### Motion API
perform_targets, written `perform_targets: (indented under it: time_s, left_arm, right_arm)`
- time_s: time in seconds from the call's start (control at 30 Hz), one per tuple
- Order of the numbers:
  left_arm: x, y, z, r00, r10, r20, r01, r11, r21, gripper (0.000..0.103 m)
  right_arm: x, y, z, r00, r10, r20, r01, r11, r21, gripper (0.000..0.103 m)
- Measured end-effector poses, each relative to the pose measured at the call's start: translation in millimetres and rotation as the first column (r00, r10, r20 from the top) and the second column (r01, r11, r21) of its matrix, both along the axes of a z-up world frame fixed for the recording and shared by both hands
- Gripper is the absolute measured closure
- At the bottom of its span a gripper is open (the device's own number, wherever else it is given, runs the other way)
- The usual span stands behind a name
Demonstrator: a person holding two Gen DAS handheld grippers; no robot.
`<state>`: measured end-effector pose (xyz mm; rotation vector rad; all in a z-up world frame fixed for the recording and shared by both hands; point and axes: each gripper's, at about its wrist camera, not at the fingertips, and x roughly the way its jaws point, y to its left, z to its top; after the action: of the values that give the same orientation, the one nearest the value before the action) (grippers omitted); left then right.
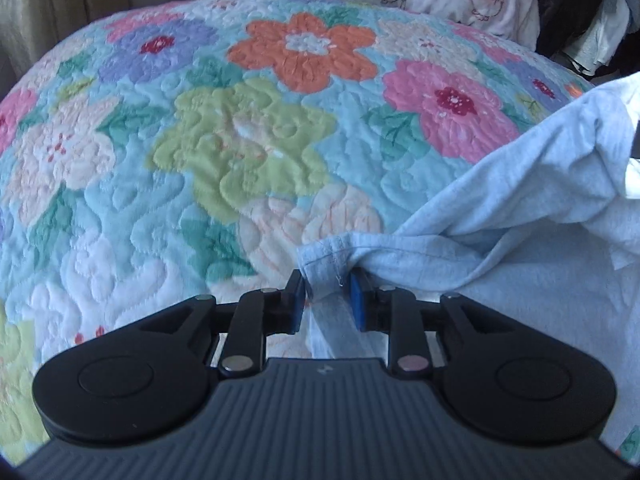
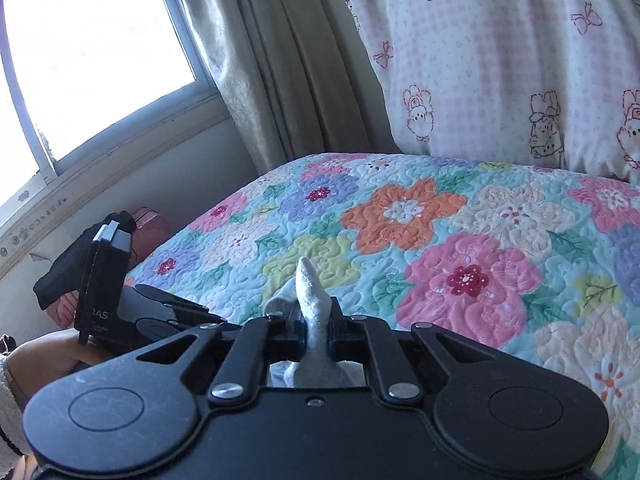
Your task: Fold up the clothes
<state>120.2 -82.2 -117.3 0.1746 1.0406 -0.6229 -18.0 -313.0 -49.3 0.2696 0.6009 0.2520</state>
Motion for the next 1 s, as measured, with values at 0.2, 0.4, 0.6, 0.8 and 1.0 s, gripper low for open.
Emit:
perform_targets:
  time_s: [0.2, 0.4, 0.6, 0.8, 1.0]
  left_arm:
    - [-28, 34, 14, 0.999, 0.053, 0.001, -0.052, 0.992, -0.112, 0.062]
    - [-89, 55, 31, 0.998, -0.01, 0.056, 0.027, 0.946, -0.324, 0.021]
    - [-122, 34, -6, 0.996, 0.005, 0.09, 0.002, 0.997, -0.079, 0.051]
    - [-147, 44, 20, 0.99, 0.06, 0.127, -0.046, 0.993, -0.106, 0.091]
    - [-140, 51, 11, 0.987, 0.154, 0.053, -0.153, 0.988, -0.029, 0.067]
  right_arm:
    - [6, -1, 2, 0.999, -0.03, 0.014, 0.03, 0.999, 0.04, 0.092]
    - [4, 2, 0, 1.0, -0.006, 0.017, 0.006, 1.0, 0.005, 0.092]
    - [-6, 2, -7, 1.0, 0.0, 0.003, 0.0, 0.999, 0.045, 0.091]
    - [-13, 12, -6, 1.0, 0.007, 0.005, -0.007, 1.0, -0.015, 0.092]
    - [-8, 14, 0, 0.999, -0.042, -0.01, 0.04, 0.991, -0.127, 0.092]
